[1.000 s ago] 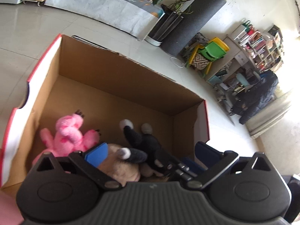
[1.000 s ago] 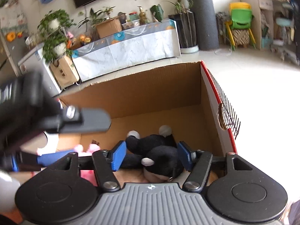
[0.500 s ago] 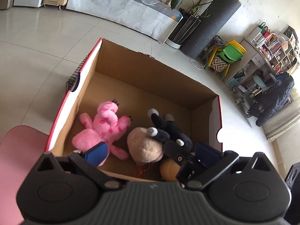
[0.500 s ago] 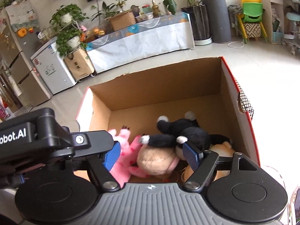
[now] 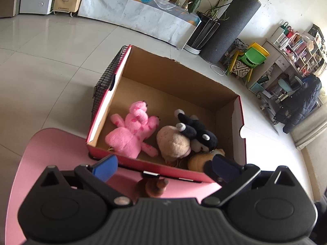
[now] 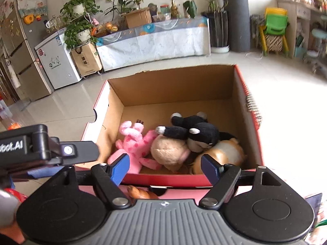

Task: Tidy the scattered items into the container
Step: 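Withdraw both grippers from the shoebox back over the table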

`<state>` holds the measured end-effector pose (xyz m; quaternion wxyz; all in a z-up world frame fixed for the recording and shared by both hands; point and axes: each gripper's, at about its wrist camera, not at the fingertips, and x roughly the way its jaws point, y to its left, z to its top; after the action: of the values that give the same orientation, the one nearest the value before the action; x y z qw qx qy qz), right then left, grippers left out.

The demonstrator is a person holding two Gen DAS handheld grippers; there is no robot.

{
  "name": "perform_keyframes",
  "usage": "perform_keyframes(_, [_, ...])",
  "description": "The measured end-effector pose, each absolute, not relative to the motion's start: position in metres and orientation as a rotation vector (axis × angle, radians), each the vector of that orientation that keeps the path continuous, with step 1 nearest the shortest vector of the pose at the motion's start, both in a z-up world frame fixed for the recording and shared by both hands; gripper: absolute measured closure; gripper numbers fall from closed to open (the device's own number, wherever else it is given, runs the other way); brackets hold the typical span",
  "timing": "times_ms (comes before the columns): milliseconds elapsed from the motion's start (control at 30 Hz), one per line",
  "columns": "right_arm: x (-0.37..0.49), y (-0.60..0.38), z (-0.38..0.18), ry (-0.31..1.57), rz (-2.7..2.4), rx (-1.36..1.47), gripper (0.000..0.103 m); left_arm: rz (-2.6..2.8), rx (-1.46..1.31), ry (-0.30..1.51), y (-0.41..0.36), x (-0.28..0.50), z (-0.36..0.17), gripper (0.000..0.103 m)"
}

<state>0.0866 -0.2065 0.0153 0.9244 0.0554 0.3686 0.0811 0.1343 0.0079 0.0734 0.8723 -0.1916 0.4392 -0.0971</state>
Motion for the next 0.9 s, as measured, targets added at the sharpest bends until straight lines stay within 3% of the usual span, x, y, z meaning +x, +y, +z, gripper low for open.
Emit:
perform_keyframes(133, [0.065,-0.211,0.018,0.764,0.186,0.127,0.017,-0.188,-0.387,0.929,0.014,0.12,0.074,0.0])
perform_keyframes(900, [0.003,-0.194,-0.034,1.022,0.194,0.057,0.016,-0.167,-0.268,1.064,0.022,0.068,0.044,0.0])
